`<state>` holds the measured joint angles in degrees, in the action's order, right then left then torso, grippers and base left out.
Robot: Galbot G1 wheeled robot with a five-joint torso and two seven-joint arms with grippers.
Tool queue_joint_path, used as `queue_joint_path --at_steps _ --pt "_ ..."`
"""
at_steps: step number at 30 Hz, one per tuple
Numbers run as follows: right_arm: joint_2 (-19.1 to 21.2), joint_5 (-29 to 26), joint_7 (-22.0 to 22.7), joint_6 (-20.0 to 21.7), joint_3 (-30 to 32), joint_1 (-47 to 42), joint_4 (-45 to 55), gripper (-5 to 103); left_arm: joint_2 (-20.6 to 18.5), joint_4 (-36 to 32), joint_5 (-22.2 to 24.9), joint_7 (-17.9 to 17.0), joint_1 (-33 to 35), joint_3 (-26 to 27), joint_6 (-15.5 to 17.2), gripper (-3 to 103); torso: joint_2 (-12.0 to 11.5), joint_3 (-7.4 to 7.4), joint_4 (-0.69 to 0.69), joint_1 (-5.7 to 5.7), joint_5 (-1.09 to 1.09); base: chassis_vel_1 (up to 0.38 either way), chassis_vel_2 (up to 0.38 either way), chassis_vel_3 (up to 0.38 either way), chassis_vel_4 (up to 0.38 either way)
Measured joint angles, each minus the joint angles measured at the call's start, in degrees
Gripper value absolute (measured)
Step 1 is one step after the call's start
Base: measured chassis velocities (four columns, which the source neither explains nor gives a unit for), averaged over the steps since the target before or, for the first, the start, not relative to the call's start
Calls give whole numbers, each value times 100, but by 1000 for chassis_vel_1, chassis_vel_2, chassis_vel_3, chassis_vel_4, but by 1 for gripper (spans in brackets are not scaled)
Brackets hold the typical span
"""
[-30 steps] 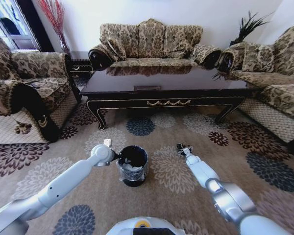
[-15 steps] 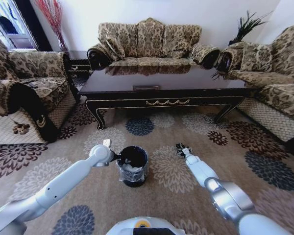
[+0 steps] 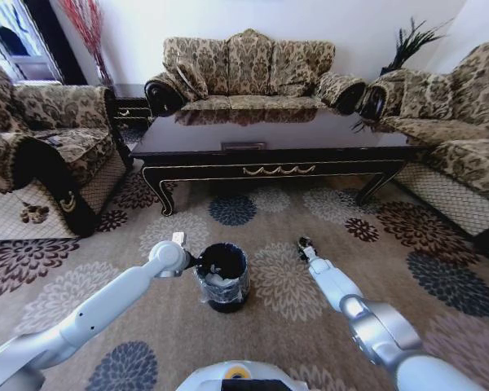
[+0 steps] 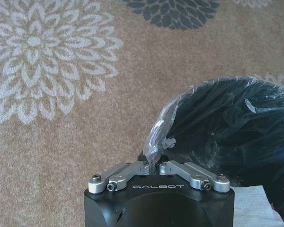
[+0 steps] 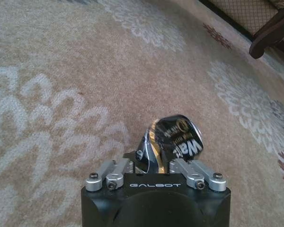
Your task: Move to the front of the table and pick up the trash from the floor, then place it into the trash bin.
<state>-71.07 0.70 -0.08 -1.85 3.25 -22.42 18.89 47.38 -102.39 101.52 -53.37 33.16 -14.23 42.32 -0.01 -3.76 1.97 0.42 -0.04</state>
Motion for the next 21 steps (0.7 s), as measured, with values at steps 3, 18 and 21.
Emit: queue_joint_path --at_steps 3,18,21 --pt "16 1 0 -3 -2 -59 76 21 17 -3 2 2 2 0 0 4 0 0 -1 0 3 0 0 0 0" --pt "826 -681 146 322 -256 -663 1717 15 181 66 72 -84 -270 -238 -8 4 0 -1 -1 0 8 0 0 0 0" --pt "1377 -1236 253 632 -210 -1061 2965 15 338 244 104 -87 -549 -463 -9 4 0 0 0 0 4 0 0 0 0"
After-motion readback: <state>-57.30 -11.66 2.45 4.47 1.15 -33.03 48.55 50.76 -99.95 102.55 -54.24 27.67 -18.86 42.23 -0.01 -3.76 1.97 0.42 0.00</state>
